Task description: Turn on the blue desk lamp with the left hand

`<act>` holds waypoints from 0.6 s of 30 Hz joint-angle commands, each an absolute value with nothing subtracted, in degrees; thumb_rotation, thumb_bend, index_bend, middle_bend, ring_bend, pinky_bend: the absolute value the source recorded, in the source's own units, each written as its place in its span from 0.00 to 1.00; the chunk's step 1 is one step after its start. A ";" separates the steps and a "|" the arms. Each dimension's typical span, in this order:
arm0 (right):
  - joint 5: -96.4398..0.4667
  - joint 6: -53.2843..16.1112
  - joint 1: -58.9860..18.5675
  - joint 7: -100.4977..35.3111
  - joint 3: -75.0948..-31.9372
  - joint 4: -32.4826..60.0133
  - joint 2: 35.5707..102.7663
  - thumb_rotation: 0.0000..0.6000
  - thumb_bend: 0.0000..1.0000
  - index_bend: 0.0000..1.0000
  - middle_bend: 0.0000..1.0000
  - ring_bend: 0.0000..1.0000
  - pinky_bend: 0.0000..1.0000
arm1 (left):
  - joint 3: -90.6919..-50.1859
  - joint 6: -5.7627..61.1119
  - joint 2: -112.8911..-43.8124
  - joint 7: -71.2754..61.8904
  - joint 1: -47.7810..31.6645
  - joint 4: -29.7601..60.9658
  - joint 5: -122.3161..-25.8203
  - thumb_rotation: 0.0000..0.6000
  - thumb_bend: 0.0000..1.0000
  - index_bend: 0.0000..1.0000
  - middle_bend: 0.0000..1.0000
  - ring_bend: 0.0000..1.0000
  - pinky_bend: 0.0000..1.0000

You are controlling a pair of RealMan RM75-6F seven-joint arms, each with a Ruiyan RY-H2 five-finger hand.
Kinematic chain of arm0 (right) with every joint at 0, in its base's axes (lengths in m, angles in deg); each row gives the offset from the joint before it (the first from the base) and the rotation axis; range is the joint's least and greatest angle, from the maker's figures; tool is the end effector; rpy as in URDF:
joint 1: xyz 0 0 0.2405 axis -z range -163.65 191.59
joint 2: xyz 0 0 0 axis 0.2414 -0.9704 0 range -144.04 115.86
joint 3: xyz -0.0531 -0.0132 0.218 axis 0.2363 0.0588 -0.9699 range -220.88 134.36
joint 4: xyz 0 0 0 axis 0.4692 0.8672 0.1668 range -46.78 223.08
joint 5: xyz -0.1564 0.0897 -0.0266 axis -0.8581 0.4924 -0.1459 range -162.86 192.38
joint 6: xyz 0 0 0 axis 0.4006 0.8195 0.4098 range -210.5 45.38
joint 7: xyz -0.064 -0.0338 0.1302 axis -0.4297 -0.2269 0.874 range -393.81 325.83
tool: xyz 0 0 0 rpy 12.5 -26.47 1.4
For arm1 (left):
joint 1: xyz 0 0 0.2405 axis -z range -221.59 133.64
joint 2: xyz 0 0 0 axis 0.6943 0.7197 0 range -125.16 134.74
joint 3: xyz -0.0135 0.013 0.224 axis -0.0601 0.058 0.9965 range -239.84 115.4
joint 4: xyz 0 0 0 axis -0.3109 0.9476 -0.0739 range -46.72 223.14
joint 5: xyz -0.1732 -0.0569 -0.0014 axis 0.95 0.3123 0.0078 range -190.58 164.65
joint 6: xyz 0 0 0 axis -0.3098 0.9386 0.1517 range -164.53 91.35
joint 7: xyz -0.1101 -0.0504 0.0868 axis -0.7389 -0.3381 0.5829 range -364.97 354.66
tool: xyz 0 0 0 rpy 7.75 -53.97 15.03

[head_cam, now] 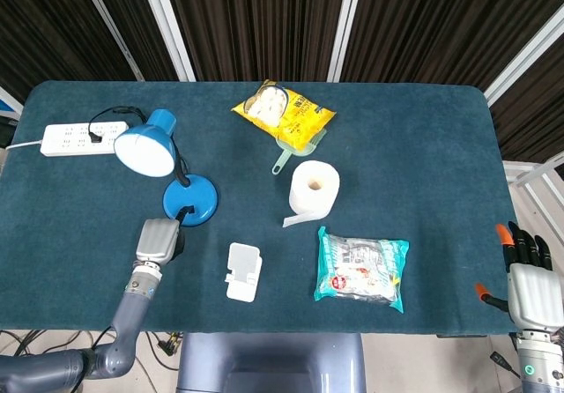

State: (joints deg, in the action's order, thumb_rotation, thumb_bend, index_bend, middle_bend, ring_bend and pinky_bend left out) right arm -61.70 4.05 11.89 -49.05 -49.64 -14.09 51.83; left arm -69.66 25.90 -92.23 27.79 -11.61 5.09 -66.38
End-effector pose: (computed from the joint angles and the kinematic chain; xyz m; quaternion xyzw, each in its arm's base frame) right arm -0.2653 -0.1750 0.1681 0.5389 -0.4062 0.3431 0.6533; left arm -0.1832 0.2774 -0.0227 -0.6975 -0.4447 -0.2762 0.4894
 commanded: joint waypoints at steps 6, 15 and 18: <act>-61.74 4.14 11.90 -49.01 -49.65 -14.13 51.83 1.00 0.25 0.06 0.02 0.06 0.04 | -69.01 26.20 -92.90 29.17 -11.31 5.66 -66.37 1.00 0.66 0.40 0.80 0.78 0.91; -61.75 3.99 11.82 -49.20 -49.58 -14.12 51.91 1.00 0.25 0.06 0.02 0.06 0.04 | -68.37 26.85 -92.92 30.31 -11.26 5.50 -66.88 1.00 0.66 0.48 0.81 0.78 0.91; -61.76 3.95 11.81 -49.20 -49.53 -14.01 51.97 1.00 0.25 0.06 0.02 0.06 0.04 | -68.26 26.99 -92.89 30.27 -11.33 5.63 -67.10 1.00 0.66 0.48 0.81 0.78 0.91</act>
